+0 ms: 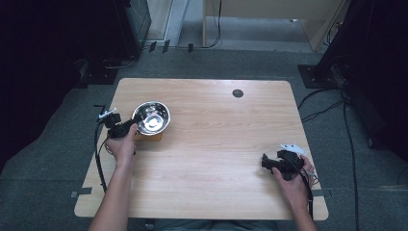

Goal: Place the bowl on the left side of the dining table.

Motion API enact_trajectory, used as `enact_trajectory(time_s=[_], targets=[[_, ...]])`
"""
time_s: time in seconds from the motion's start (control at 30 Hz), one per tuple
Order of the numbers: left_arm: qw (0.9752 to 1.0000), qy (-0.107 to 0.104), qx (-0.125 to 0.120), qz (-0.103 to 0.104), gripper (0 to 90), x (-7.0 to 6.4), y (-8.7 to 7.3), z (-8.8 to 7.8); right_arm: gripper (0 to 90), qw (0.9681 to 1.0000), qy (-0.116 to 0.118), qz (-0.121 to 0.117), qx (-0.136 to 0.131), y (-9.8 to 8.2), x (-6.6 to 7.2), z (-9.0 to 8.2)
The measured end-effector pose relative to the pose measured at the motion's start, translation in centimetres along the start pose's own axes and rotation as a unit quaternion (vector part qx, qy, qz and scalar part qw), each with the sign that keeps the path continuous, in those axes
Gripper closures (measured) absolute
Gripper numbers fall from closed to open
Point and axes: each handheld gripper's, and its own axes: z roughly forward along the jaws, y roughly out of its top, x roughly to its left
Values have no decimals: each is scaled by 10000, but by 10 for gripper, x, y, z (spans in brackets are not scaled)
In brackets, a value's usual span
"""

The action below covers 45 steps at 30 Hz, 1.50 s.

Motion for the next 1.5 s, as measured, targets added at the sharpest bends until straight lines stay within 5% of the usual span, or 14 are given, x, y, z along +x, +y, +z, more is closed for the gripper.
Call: enact_trajectory(time_s=[0.33,0.77,1.0,1.27,1.5], targets=[[9991,332,-65,-267,846,19,1,7,0,10000,-9,15,4,0,0,0],[9959,854,26,-281,846,24,0,10,0,10000,-20,22,5,0,0,0],[9952,860,48,-466,835,30,-1,12,0,10000,-22,22,5,0,0,0],[9946,957,-161,-367,514,26,-1,8,0,10000,-22,22,5,0,0,0],[9955,927,-88,-152,350,17,-3,4,0,10000,-22,22,5,0,0,0]])
